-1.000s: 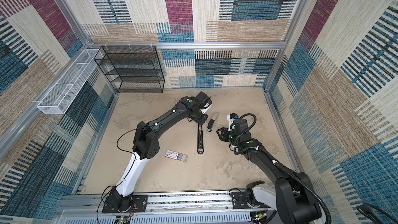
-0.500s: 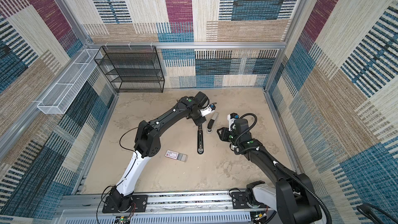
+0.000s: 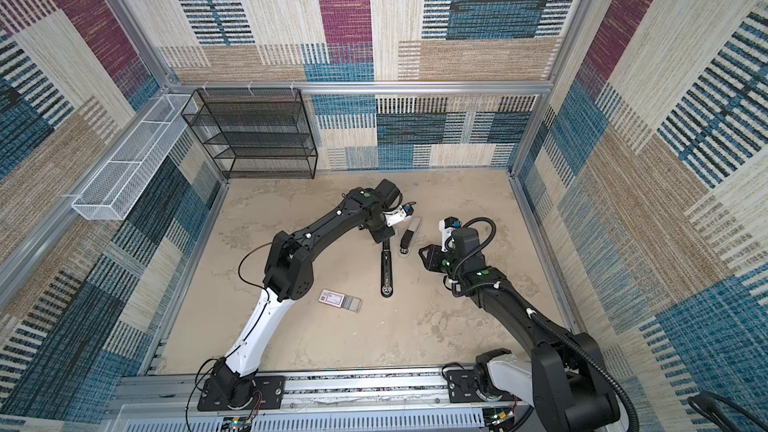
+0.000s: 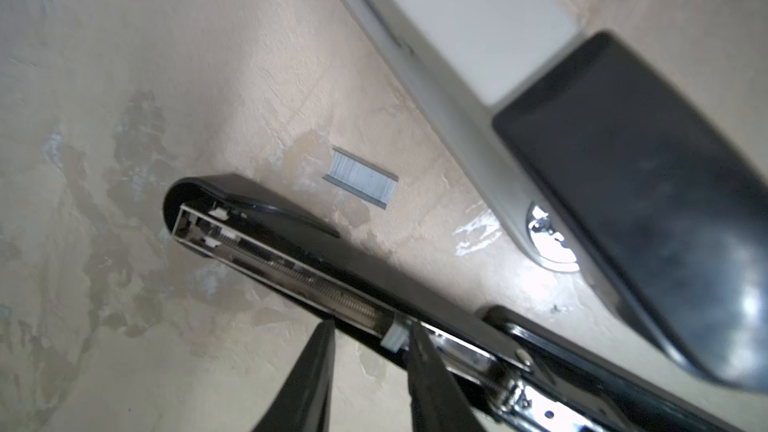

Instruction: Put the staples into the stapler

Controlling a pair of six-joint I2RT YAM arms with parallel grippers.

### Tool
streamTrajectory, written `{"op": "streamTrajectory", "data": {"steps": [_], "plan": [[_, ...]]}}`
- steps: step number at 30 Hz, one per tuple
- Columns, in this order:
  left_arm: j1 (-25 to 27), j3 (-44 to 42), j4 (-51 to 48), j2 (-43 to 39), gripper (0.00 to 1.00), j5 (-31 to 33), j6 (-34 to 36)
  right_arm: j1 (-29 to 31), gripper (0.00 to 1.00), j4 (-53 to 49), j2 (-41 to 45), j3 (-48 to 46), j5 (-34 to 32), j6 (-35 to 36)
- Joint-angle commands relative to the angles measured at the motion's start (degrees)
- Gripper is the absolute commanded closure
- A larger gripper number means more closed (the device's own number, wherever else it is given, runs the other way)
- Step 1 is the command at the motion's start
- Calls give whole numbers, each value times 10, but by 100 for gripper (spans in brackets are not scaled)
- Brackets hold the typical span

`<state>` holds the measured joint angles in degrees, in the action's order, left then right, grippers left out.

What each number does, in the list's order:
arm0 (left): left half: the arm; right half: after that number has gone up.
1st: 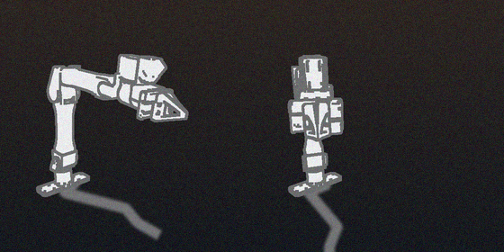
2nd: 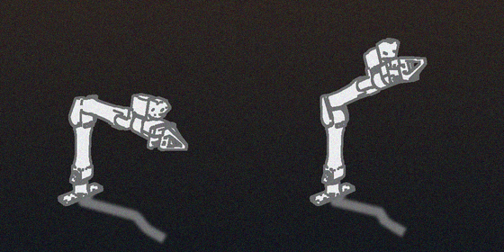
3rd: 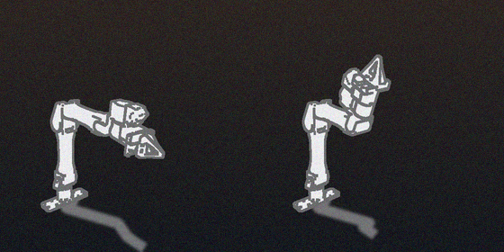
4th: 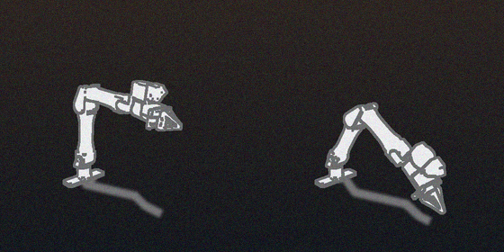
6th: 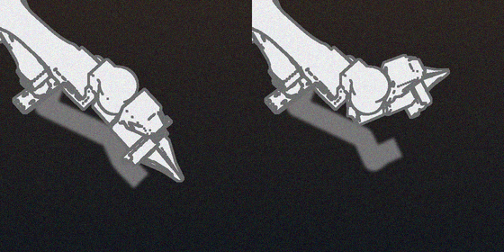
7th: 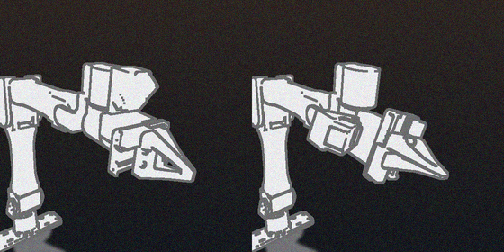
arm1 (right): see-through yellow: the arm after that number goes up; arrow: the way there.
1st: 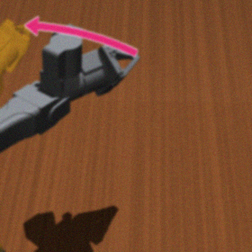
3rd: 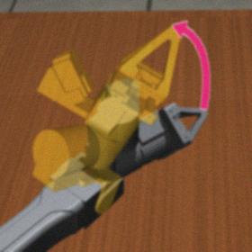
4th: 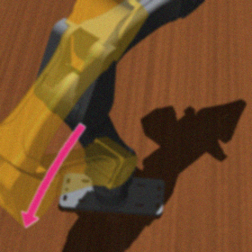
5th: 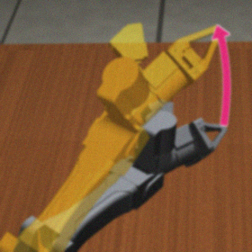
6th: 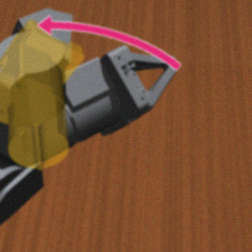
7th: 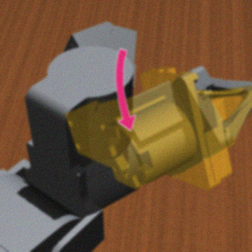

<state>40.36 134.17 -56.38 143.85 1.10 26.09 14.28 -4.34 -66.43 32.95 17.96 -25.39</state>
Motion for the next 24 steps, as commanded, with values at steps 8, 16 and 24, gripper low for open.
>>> {"op": "streamTrajectory", "data": {"steps": [8,16,24], "plan": [[-1,-20,-9,17,72,1,21,-1,65,-5,-2,9,0,5],[-4,-17,-10,30,95,9,2,-1,64,-8,4,9,-9,2],[-20,-30,-9,-14,100,14,-47,-1,65,0,4,3,-7,-6]]}}
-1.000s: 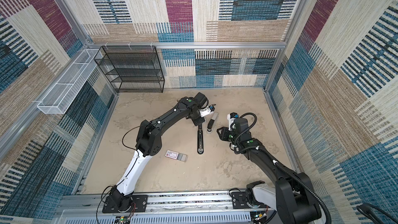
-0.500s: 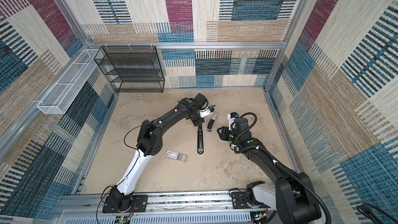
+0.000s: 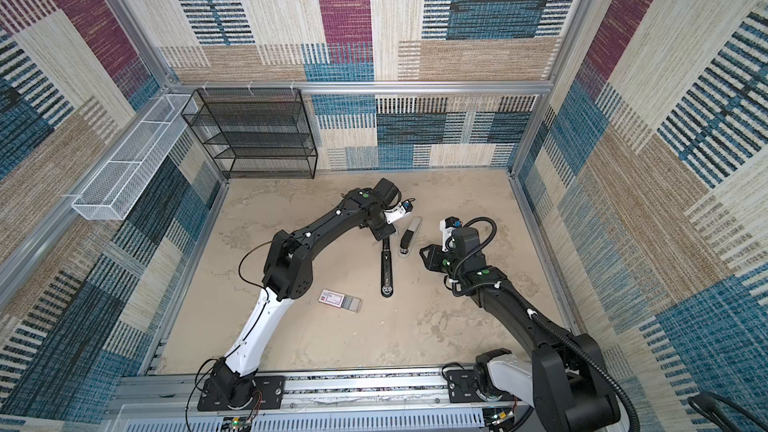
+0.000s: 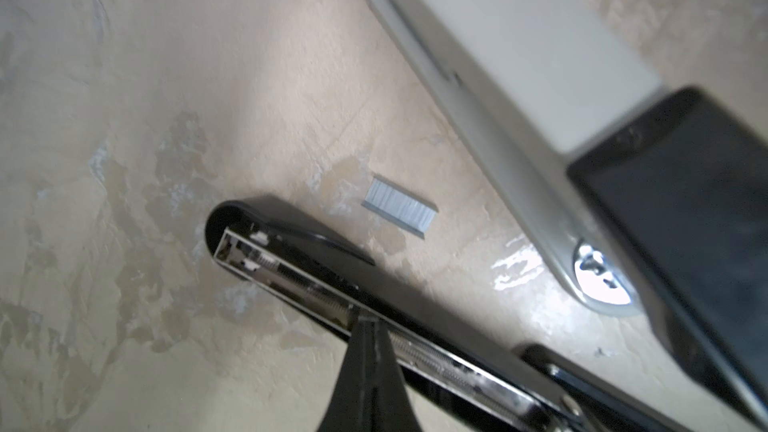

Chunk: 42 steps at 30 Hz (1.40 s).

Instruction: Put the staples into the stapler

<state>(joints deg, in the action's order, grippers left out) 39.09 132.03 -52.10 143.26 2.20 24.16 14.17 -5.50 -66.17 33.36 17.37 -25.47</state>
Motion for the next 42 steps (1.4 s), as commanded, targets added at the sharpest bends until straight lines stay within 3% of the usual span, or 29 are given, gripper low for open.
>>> {"op": "streamTrajectory", "data": {"steps": [1,14,17,19,23,29,42], "plan": [[-9,-12,-50,-17,100,0,-36,-1,65,14,0,-1,-1,-6],[-35,-213,83,-187,100,12,-72,-1,65,22,-1,-4,6,-13],[-47,-236,90,-198,98,-16,-107,-1,64,29,-7,-4,13,-16],[-48,-235,91,-193,84,-35,-127,-1,64,34,-14,-2,18,-17],[-48,-220,98,-177,69,-62,-181,-1,64,36,-17,0,22,-20],[-46,-199,109,-148,65,-107,-231,0,64,27,-9,-3,14,-17],[-25,-99,55,-56,63,-21,-263,-1,65,26,-18,0,16,-9]]}}
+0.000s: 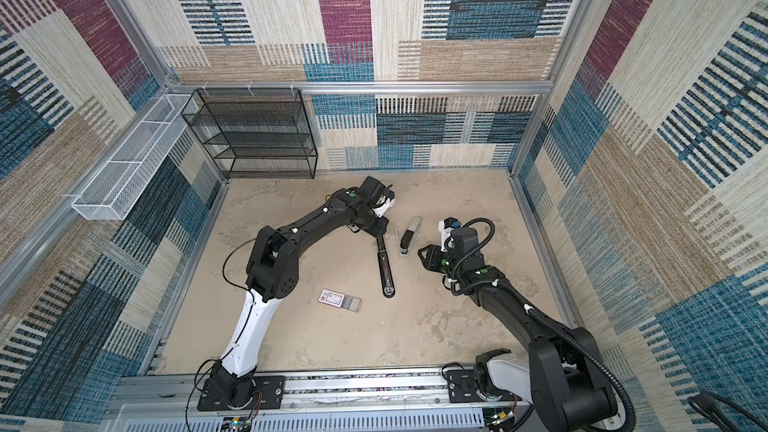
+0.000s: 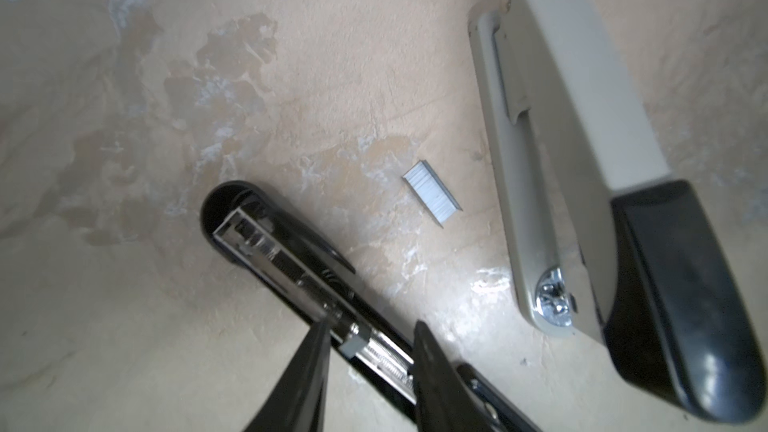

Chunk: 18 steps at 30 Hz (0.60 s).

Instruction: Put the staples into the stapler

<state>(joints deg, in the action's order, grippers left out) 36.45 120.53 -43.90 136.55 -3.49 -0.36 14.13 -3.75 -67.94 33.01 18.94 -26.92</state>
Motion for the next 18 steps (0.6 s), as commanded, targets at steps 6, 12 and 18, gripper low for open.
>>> {"op": "streamTrajectory", "data": {"steps": [6,12,18], "plan": [[10,57,-80,42,77,117,-14,0,65,6,2,4,-7,10],[16,39,-81,32,96,119,-7,0,65,11,-9,8,-5,8],[17,1,-80,-2,100,77,-8,0,65,14,-14,8,-6,8]]}}
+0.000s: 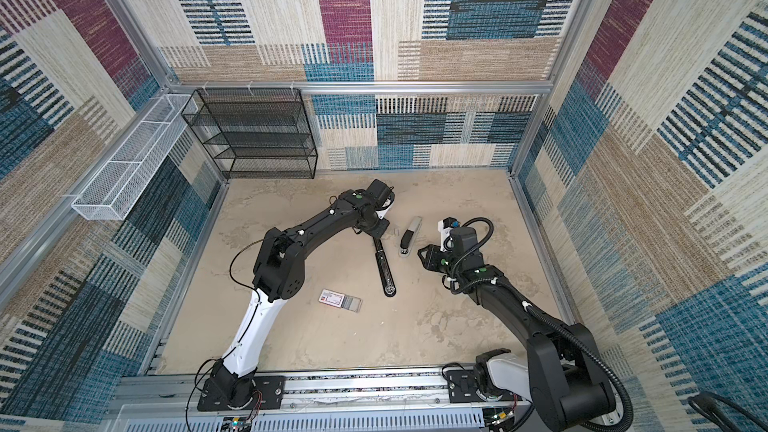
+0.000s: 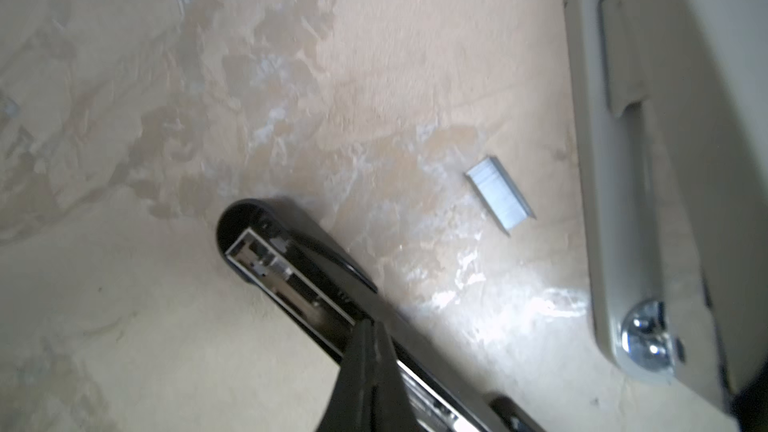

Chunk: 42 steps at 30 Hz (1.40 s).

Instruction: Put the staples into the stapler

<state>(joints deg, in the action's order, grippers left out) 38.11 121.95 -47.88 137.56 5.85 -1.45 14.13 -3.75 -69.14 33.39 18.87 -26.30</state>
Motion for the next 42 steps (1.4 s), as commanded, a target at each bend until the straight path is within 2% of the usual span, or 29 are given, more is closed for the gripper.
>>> {"op": "streamTrajectory", "data": {"steps": [1,10,18,26,31,37,42], "plan": [[0,-17,-41,-17,100,-22,2,0,65,15,-2,3,-5,2],[-1,-39,-41,-51,100,-68,-10,0,65,21,-3,-2,-3,-3],[0,-68,-41,-60,80,-48,3,0,64,24,-1,-7,-1,-6],[0,-72,-41,-42,77,-31,19,-1,64,23,2,-7,3,-7],[0,-67,-41,-25,82,-44,23,-1,64,18,8,-8,-4,-6],[0,-62,-48,-9,100,-36,29,-1,64,17,8,-9,-5,-5],[0,-67,-50,-19,100,-26,30,-1,64,18,5,-9,-6,-6]]}}
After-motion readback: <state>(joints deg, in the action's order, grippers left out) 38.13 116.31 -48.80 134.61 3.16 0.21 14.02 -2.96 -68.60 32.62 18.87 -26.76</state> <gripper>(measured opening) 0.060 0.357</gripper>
